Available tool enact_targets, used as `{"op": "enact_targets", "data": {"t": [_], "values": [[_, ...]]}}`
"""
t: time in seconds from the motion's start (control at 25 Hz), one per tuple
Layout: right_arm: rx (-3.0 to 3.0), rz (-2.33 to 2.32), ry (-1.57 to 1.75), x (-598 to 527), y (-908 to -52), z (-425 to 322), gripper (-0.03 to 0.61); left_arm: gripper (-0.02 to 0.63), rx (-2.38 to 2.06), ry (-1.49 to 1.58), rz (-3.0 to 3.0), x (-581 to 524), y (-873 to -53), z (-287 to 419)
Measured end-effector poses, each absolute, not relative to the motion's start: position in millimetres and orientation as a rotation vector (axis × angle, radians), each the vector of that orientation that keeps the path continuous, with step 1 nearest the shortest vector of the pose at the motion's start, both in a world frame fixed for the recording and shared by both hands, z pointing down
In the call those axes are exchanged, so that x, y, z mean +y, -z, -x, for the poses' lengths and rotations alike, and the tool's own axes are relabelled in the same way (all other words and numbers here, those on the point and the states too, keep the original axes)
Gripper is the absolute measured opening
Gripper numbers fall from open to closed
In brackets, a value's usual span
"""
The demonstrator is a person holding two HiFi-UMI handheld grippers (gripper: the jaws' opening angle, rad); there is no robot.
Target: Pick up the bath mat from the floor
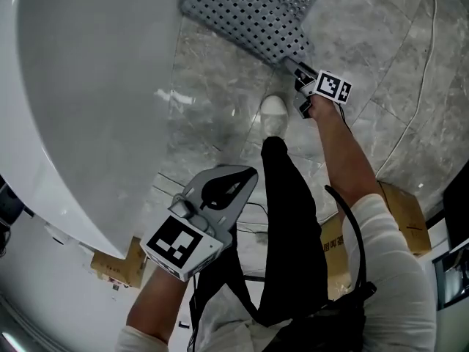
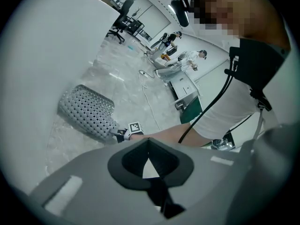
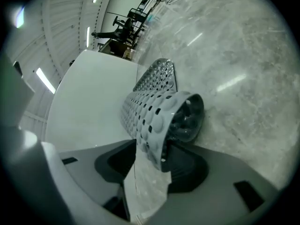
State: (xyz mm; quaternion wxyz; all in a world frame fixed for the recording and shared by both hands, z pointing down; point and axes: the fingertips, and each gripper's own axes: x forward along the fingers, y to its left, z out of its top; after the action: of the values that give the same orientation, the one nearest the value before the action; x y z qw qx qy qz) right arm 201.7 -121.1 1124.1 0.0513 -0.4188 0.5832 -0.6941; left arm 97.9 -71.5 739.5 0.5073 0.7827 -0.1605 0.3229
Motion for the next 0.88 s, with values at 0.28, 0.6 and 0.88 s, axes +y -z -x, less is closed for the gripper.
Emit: {"op": "enact_targets", "data": {"t": [0.28,0.6,0.88], "values": [[1.715,1.159,2.082,-152,-1125,-185,0.138,0.006,-0.390,-0.777,-1.888,-60,-759,-79],[1.737,1.167,2.037,-165,-1092,-193,0.023,0.006,-0.403,-0.753,-1.900,-68,-745,-78],[1.757,1.133,1.979,-189,-1033,-187,0.015,0.006,-0.400,-0.710,-1.940,-68,-705,-77]]}}
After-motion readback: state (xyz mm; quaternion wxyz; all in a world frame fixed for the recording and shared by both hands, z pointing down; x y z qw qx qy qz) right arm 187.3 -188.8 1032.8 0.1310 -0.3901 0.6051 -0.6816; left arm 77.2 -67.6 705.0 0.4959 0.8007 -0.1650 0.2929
